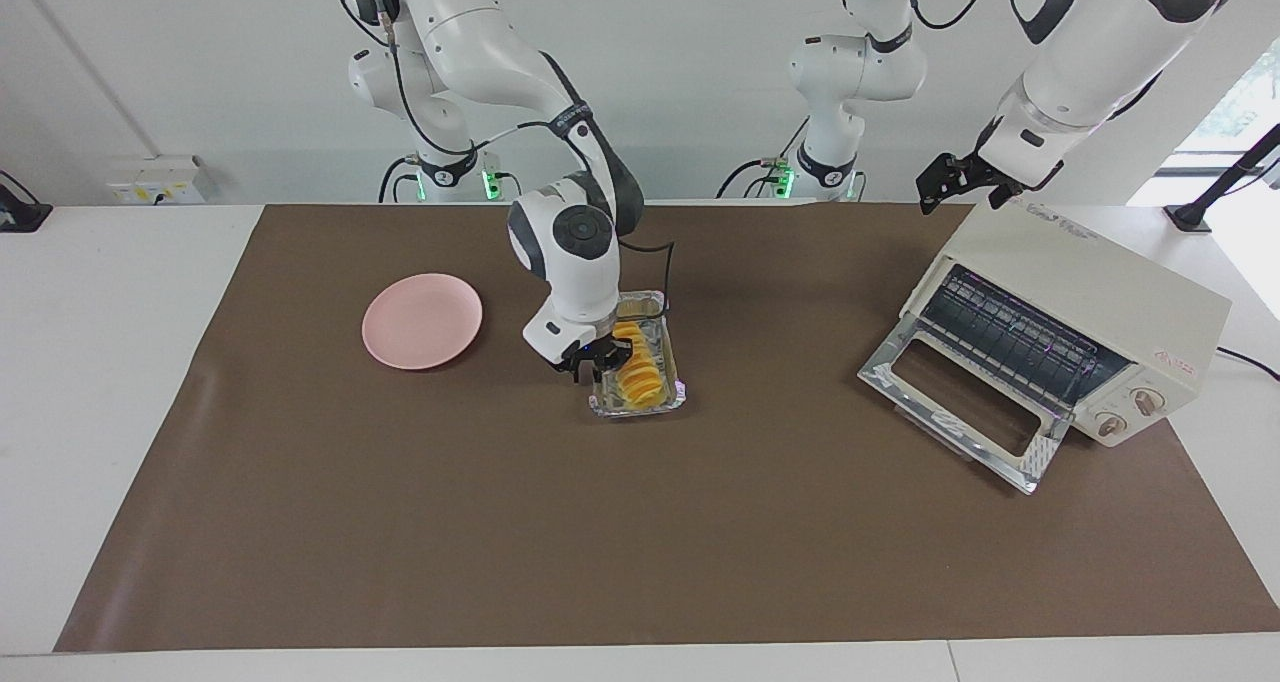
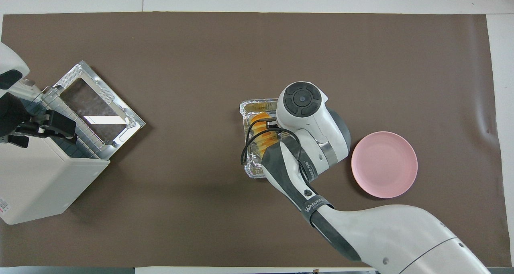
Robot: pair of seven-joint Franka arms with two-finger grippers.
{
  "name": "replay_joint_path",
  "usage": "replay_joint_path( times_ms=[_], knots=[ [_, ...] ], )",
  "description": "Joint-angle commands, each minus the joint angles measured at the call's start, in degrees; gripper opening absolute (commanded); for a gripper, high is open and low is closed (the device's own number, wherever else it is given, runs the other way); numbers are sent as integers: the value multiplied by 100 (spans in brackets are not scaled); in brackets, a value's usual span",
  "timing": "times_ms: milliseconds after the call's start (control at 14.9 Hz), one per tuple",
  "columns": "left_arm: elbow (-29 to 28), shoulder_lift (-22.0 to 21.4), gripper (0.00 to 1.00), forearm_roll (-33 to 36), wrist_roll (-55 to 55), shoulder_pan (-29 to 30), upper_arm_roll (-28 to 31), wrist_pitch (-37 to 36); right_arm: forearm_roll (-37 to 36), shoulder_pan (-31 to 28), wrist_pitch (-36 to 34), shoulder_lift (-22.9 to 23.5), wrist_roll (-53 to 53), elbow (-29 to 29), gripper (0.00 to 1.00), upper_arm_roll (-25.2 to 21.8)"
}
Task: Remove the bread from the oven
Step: 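Grasp the foil tray with the right gripper while the left gripper retracts, then slide the foil tray beside the pink plate with the right gripper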
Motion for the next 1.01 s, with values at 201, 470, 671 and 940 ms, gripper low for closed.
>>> replay_joint_path(
  times_ms=[201, 470, 671, 940],
  knots=[
    [-74, -167, 100, -85, 10, 120, -85, -55, 48, 28, 80, -93, -51, -88, 0, -17],
    [-74, -167, 100, -76, 2, 129, -50, -55, 48, -173, -551, -93, -112, 438, 0, -44],
    [-74, -167, 100, -76, 2, 129, -50, -55, 74, -910, -992, -137, -769, 878, 0, -35],
    [-74, -167, 100, -76, 2, 129, -50, -55, 196, -1947, -984, -181, -2095, 923, 0, -35]
  ],
)
